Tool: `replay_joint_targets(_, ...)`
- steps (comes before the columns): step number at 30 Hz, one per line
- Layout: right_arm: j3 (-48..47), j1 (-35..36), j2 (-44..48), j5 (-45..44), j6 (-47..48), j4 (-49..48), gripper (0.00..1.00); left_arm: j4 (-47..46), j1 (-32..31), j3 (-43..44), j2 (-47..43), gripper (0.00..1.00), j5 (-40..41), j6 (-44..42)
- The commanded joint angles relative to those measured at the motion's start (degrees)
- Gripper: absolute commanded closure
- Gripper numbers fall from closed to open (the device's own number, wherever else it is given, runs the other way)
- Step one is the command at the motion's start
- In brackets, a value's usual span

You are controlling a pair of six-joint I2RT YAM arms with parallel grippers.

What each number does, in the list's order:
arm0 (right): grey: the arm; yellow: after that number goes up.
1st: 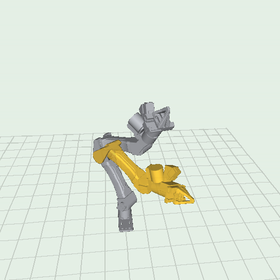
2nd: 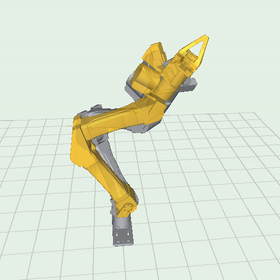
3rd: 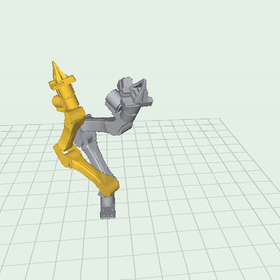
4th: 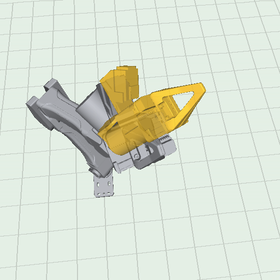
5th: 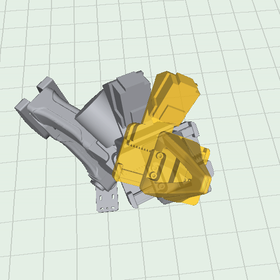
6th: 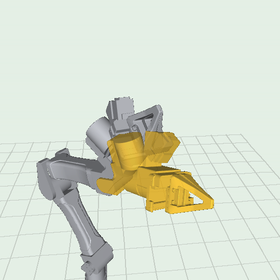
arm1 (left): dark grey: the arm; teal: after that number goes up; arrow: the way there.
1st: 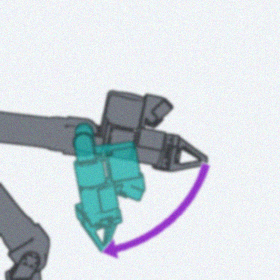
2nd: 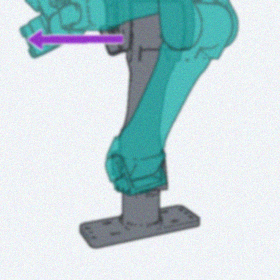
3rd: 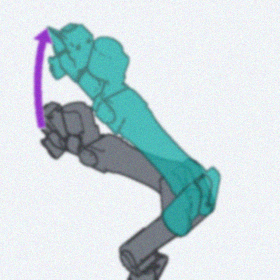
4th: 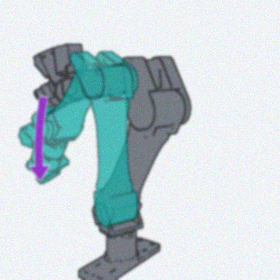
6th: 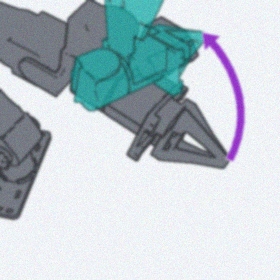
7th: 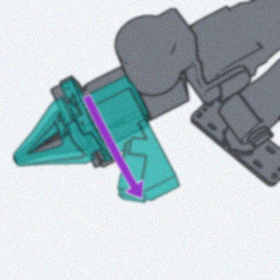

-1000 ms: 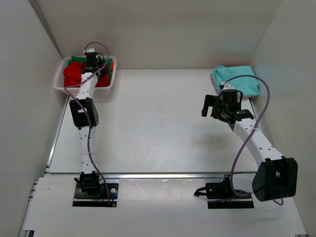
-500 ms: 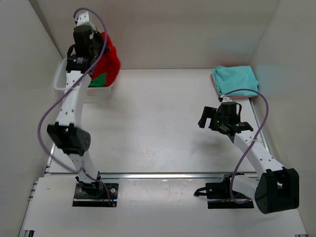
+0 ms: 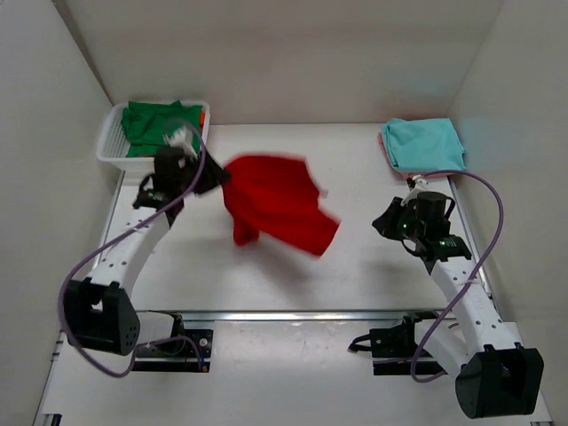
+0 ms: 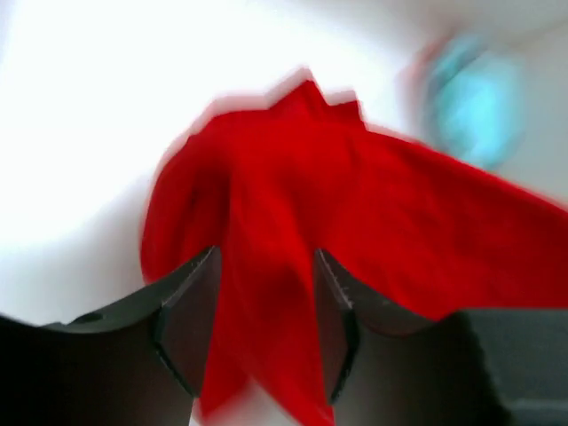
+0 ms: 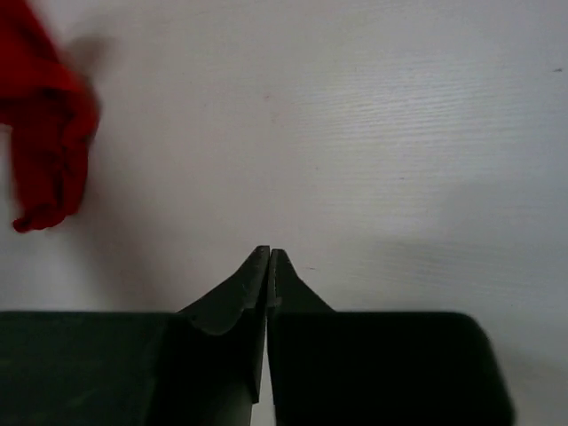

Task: Fold and stack the t-shirts
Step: Move the tshirt to the center of the board, then flatten out the tshirt

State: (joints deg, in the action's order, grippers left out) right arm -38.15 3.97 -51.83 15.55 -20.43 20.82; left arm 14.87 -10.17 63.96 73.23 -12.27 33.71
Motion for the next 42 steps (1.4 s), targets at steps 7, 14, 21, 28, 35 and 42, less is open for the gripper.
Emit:
replay_joint_targets(7,4.6,14.9,-1.2,0.0,-4.3,-10.6,0.37,-0.4,-1.9,-31.3,-14.7,0.35,-3.1,2.2)
replay_joint_targets(14,4.1,27.0,-16.5,1.3,-10.2,-24.5,0.36,3.0,-0.4,-38.0,-21.7,0.31,2.3,1.0)
replay_joint_targets(21,-1.8,32.3,-32.4,0.2,-12.0,-24.4,0.27,3.7,0.8,-38.3,-22.4,0.31,5.9,0.0)
replay_joint_targets(28,-3.3,33.9,-40.3,1.1,-15.3,-23.2,1.00,2.0,1.9,-37.4,-18.7,0.28,9.5,-1.1)
replay_joint_targets(35,-0.9,29.4,-29.8,-1.1,-13.6,-17.7,1.00,-1.9,1.0,-35.4,-12.0,0.22,9.9,-0.7)
replay_joint_targets(42,-0.1,25.8,-24.8,-0.3,-11.0,-14.6,1.00,-10.2,0.9,-34.2,-2.7,0.21,11.5,3.2)
